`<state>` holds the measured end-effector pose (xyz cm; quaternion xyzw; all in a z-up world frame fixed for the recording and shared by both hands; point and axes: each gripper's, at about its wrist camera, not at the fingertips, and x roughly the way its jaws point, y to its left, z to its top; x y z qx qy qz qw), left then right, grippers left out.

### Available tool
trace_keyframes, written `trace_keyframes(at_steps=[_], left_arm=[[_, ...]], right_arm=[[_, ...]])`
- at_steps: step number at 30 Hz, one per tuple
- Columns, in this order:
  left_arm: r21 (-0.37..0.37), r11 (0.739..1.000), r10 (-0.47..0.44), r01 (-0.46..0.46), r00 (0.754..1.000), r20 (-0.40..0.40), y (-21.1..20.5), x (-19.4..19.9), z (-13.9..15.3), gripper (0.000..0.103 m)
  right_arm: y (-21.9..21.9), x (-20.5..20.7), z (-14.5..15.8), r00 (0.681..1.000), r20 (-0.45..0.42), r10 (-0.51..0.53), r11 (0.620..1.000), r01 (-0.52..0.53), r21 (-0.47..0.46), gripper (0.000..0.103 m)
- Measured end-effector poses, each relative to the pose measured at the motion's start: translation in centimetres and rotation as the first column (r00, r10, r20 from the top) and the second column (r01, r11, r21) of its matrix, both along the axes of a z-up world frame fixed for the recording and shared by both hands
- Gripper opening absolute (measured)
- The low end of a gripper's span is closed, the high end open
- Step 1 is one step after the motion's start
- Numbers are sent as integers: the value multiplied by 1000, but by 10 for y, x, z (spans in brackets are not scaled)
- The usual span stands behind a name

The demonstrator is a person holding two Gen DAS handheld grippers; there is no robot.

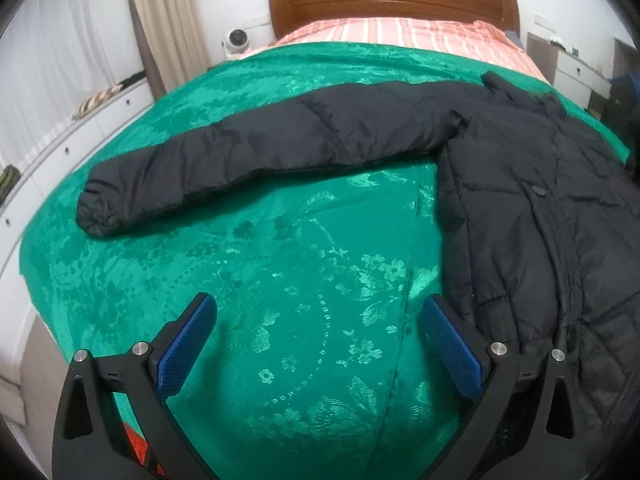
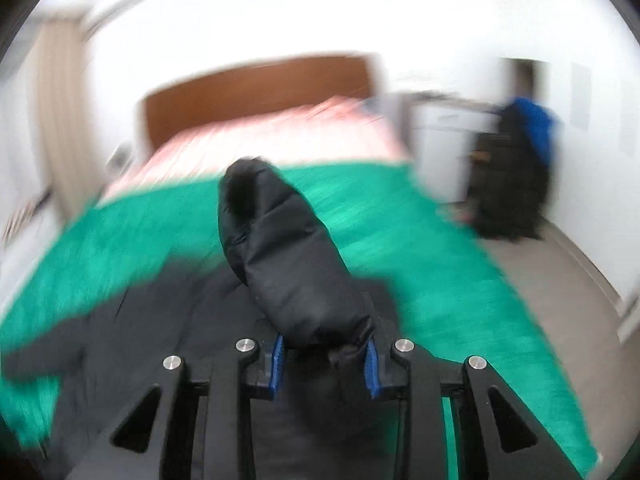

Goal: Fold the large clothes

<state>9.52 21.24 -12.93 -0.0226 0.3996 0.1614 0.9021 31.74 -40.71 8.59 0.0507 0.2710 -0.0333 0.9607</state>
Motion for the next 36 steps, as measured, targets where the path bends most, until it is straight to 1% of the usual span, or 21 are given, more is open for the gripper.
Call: trace_keyframes(at_steps=[2, 4, 5, 7, 9, 10, 12, 13, 14, 15, 16, 17, 18, 20, 22, 23, 24, 25, 30, 32, 36], left_arm=[[-14, 1000, 4, -3, 1000, 18, 0, -2, 6, 102], [-28, 1000, 9, -8, 999, 45, 1, -5, 16, 102], [-33, 999, 12, -10, 999, 53, 1, -6, 19, 102], [-51, 999, 18, -14, 998, 65, 1, -6, 26, 102], [-57, 998, 26, -22, 998, 59, 3, -4, 27, 102], [-54, 998, 35, -33, 998, 52, 4, -3, 27, 102], [-51, 997, 56, -54, 997, 45, 8, -1, 27, 102], [-45, 997, 72, -70, 997, 41, 10, -1, 27, 102], [-38, 996, 86, -84, 996, 39, 13, 0, 28, 102], [-31, 995, 100, -99, 994, 37, 17, 1, 28, 102], [-25, 994, 111, -110, 993, 37, 20, 1, 28, 102], [-19, 993, 119, -119, 992, 39, 24, 3, 28, 102], [-9, 992, 124, -124, 991, 42, 27, 5, 26, 102], [26, 993, 118, -119, 992, 35, 30, 13, 20, 102], [42, 995, 89, -89, 996, -11, 33, 24, 8, 102], [32, 997, 70, -68, 996, -58, 34, 31, -3, 102], [11, 999, 53, -52, 994, -98, 36, 37, -12, 102], [-11, 999, 43, -44, 992, -120, 38, 39, -18, 102], [-104, 992, 61, -67, 996, -62, 49, 33, -27, 103], [-110, 992, 60, -66, 997, -55, 50, 31, -29, 103], [-89, 994, 56, -61, 997, -53, 46, 31, -29, 103]], right_arm=[[-62, -16, 22, 990, 36, -138, 990, 139, -19, 30], [-122, -29, 27, 960, 36, -276, 958, 278, -76, 30], [-158, -37, 20, 936, 14, -353, 928, 352, -122, 30], [-198, -44, -2, 904, -44, -426, 897, 416, -151, 30], [-234, -49, -49, 857, -169, -487, 871, 464, -162, 31], [-245, -51, -77, 829, -243, -504, 864, 476, -165, 37], [-254, -57, -115, 777, -335, -534, 845, 499, -191, 56], [-257, -64, -130, 764, -362, -535, 844, 504, -185, 72], [-253, -74, -144, 755, -378, -536, 842, 514, -165, 79], [-248, -82, -149, 752, -372, -545, 835, 527, -159, 79], [-241, -91, -151, 756, -355, -550, 832, 534, -153, 79], [-230, -103, -149, 774, -323, -544, 837, 530, -139, 80], [-212, -117, -146, 808, -279, -520, 853, 512, -106, 82], [-171, -147, -142, 876, -200, -438, 896, 443, -19, 96], [-137, -164, -148, 919, -158, -362, 925, 375, 56, 98], [-114, -172, -155, 942, -137, -307, 941, 322, 108, 98], [-103, -177, -161, 949, -133, -286, 945, 302, 123, 98], [-92, -177, -167, 952, -132, -276, 948, 292, 126, 98], [-67, -169, -171, 947, -136, -290, 955, 296, 28, 99], [-75, -166, -186, 935, -197, -295, 950, 309, 43, 100], [-91, -153, -209, 887, -342, -310, 926, 363, 101, 100]])
